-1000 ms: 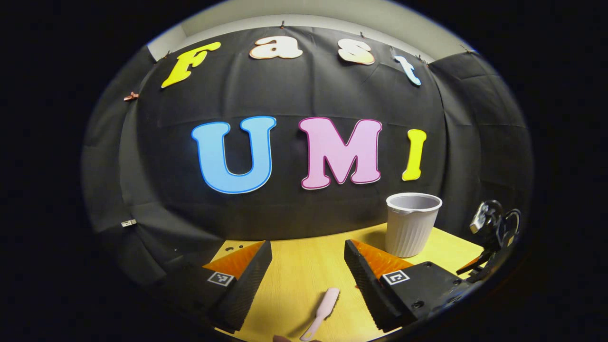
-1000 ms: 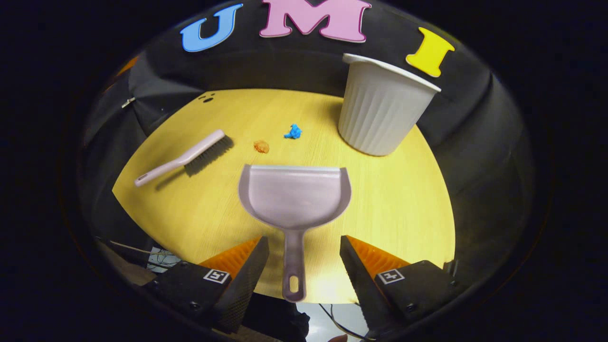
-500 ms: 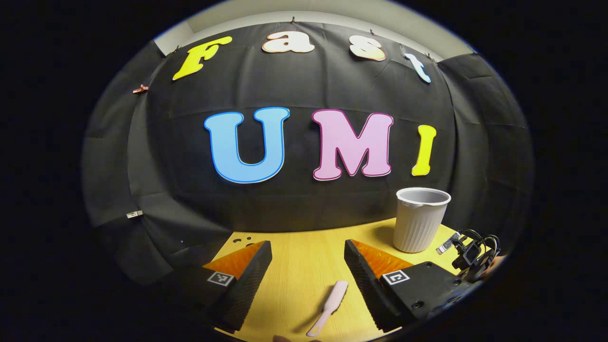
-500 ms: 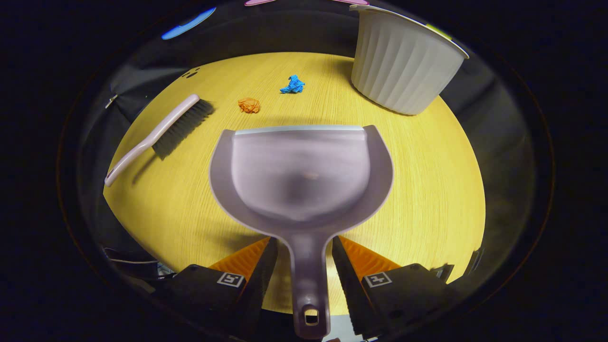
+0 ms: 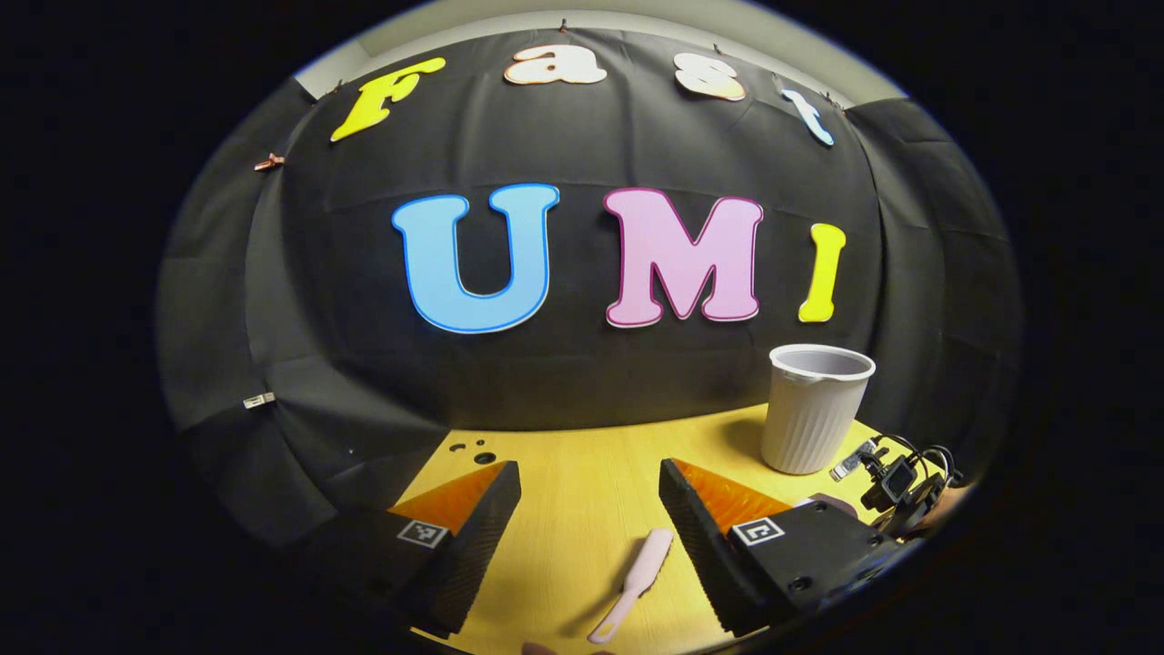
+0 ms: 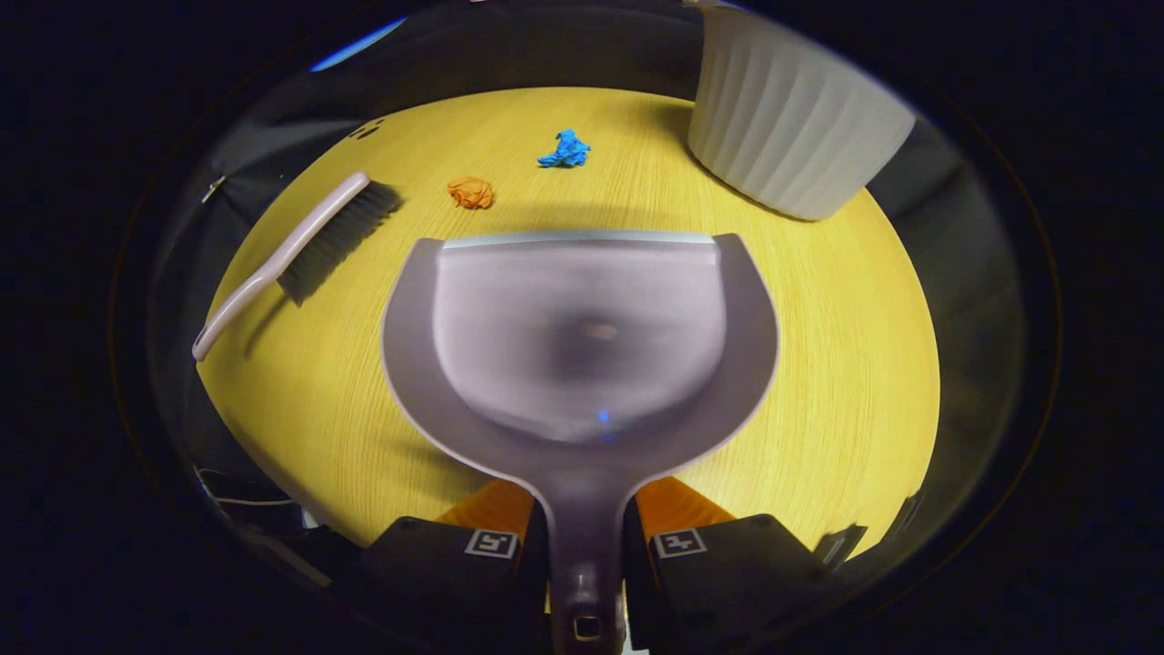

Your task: Pick up the small broom and dustpan from the desktop, sweep the trash into the dustpan with the broom, and then empty the trash into the garbage bin.

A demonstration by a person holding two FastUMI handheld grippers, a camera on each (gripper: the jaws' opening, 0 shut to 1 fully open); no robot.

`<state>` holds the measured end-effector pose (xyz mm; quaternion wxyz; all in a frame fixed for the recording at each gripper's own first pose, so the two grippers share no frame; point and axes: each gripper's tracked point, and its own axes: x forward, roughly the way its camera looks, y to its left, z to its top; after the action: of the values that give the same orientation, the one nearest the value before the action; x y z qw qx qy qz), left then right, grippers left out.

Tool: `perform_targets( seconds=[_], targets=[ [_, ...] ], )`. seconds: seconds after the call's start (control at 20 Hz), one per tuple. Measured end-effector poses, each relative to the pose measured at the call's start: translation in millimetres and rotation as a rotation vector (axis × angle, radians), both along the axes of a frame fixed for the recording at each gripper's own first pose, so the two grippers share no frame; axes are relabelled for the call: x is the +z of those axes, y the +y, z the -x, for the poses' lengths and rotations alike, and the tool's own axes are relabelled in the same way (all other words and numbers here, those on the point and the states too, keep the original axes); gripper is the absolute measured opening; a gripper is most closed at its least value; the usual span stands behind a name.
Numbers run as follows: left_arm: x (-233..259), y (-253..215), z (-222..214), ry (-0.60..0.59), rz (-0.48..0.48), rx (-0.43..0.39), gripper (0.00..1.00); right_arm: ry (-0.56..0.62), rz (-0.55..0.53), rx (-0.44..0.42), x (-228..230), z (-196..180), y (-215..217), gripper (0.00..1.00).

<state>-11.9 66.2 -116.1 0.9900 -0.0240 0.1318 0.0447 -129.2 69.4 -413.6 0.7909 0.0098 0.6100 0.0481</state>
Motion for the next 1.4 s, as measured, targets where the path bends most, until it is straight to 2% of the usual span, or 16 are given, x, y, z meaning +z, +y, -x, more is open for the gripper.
perform_targets(
  seconds=[0.05, 0.2, 0.25, 0.4, 0.45, 0.5, 0.55, 0.7, 0.9, 1.05, 1.4],
  targets=[
    [-5.1, -1.3, 0.7, 0.023, 0.01, -0.009, 0.98, -0.003, -0.007, -0.008, 0.0, 0.2, 0.1, 0.42],
    [-28.2, -0.2, 1.7, 0.102, 0.037, -0.04, 0.98, -0.016, -0.024, 0.039, 0.3, 1.0, 0.7, 0.37],
    [-38.3, -1.6, 4.4, 0.143, 0.045, -0.056, 0.98, -0.021, -0.023, 0.061, 1.7, 2.2, 0.0, 0.34],
    [-76.0, -2.5, 11.2, 0.29, 0.036, -0.107, 0.98, -0.063, -0.039, 0.112, 11.7, 8.2, 0.2, 0.36],
    [-87.8, -5.1, 15.0, 0.344, 0.031, -0.13, 0.98, -0.067, -0.046, 0.118, 19.8, 14.1, -2.4, 0.32],
    [-102.2, -9.7, 18.4, 0.392, 0.032, -0.159, 0.98, -0.071, -0.05, 0.117, 26.5, 19.4, -5.8, 0.39],
    [-116.5, -15.8, 21.0, 0.447, 0.037, -0.186, 0.98, -0.075, -0.053, 0.111, 31.3, 22.1, -9.5, 0.35],
    [-155.3, -36.6, 22.5, 0.582, 0.055, -0.269, 0.98, -0.077, -0.04, 0.08, 39.0, 31.7, -26.6, 0.36],
    [-200.9, -57.3, 19.4, 0.728, 0.0, -0.364, 0.95, -0.081, -0.022, 0.034, 44.8, 39.9, -48.0, 0.36],
    [-230.2, -65.1, 9.0, 0.79, -0.026, -0.387, 0.84, -0.085, -0.021, -0.002, 49.3, 44.5, -57.5, 0.35],
    [-275.5, -67.7, -5.0, 0.89, -0.059, -0.411, 0.75, -0.081, -0.013, -0.036, 52.7, 52.1, -72.1, 0.39]
  ],
)
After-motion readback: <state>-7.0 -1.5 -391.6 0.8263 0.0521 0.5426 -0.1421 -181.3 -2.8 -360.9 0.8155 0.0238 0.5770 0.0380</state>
